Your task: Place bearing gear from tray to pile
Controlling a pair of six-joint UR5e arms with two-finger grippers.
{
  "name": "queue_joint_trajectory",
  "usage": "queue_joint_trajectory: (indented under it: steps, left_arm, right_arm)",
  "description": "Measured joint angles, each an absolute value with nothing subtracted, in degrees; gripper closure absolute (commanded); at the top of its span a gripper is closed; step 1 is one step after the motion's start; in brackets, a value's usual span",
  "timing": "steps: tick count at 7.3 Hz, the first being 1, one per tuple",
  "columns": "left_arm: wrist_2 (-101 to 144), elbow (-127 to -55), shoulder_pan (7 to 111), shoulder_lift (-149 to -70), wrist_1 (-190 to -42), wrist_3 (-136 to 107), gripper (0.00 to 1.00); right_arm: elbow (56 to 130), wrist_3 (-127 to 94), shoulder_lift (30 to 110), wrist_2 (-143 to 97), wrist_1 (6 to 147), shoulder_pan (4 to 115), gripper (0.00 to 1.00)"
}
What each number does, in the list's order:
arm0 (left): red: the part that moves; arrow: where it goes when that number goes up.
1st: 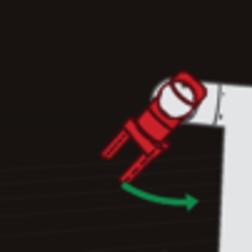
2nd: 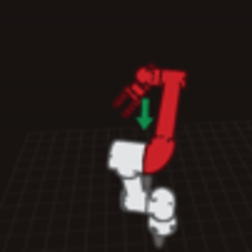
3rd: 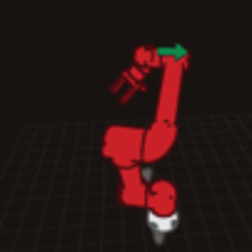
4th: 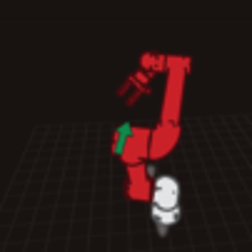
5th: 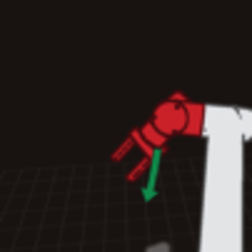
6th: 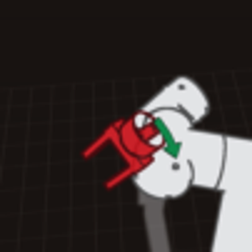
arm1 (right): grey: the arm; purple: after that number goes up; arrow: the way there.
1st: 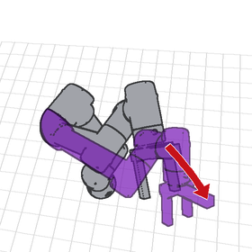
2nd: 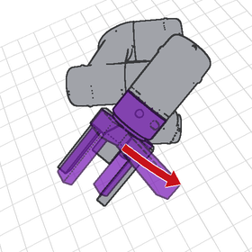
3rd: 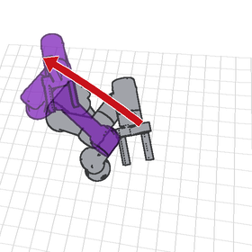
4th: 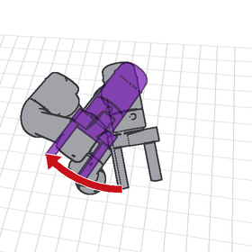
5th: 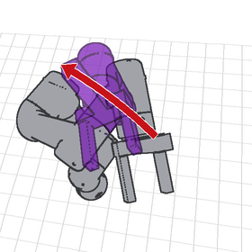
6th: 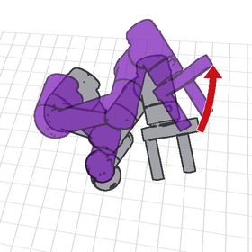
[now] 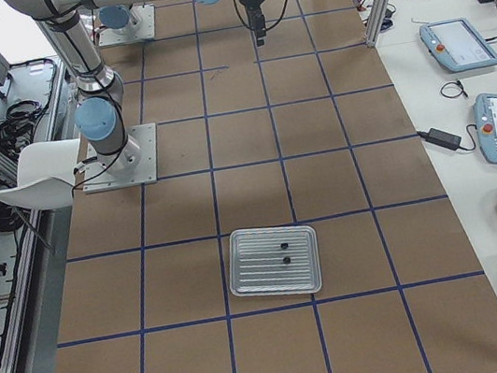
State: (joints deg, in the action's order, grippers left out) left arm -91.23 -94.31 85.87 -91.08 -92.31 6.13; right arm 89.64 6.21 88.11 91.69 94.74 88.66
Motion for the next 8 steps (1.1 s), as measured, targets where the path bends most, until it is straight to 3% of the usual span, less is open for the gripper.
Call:
queue_joint_trajectory:
  steps: [5,8]
  left_arm:
    - [-91.23,-94.39,85.75,-91.14,-92.37,6.15,0.0]
    - [-91.23,-94.42,85.7,-91.22,-92.37,6.15,0.0]
  right_arm:
    - [90.34,17.55,86.93,93.16,95.29,72.98,0.0]
    - [90.47,31.53,82.18,93.07,98.15,61.69,0.0]
